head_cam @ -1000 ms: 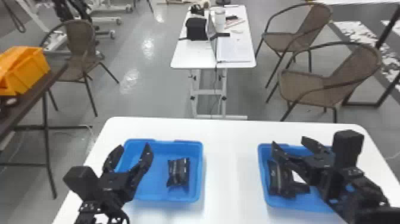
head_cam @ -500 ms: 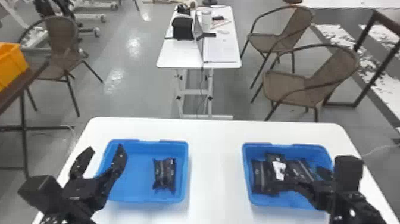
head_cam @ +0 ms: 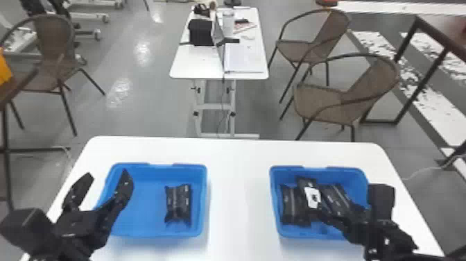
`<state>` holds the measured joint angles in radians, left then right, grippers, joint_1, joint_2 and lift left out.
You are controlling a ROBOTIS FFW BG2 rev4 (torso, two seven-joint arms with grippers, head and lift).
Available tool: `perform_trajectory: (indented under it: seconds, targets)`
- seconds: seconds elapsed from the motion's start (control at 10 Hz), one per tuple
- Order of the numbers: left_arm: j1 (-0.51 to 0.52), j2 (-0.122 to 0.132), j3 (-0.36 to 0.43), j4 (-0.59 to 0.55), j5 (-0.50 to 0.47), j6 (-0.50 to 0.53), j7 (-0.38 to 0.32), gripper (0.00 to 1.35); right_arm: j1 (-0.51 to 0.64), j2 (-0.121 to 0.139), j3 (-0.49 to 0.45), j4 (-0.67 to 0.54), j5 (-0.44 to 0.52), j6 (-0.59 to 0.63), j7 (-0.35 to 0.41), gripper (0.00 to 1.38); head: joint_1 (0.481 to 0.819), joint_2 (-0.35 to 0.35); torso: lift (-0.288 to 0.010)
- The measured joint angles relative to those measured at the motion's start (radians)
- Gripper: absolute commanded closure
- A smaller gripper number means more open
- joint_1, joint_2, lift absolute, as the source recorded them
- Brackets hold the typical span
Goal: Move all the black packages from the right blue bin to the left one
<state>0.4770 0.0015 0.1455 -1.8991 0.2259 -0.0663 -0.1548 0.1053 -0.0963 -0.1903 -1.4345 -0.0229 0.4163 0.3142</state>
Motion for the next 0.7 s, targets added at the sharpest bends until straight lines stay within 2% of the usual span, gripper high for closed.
perform_trajectory:
  seconds: [0.4,0.7]
  targets:
    - [0.000,0.000,-0.001,0.002,-0.005,-0.004,0.000,0.35,-0.140,-0.020,0.089,0.234,-0.026,-0.051,0.048,0.17,0.695,0.009,0.000]
    - [0.004,0.000,0.000,0.004,-0.002,-0.007,0.000,0.35,-0.210,-0.016,0.124,0.354,-0.028,-0.074,0.049,0.17,0.695,0.038,0.000]
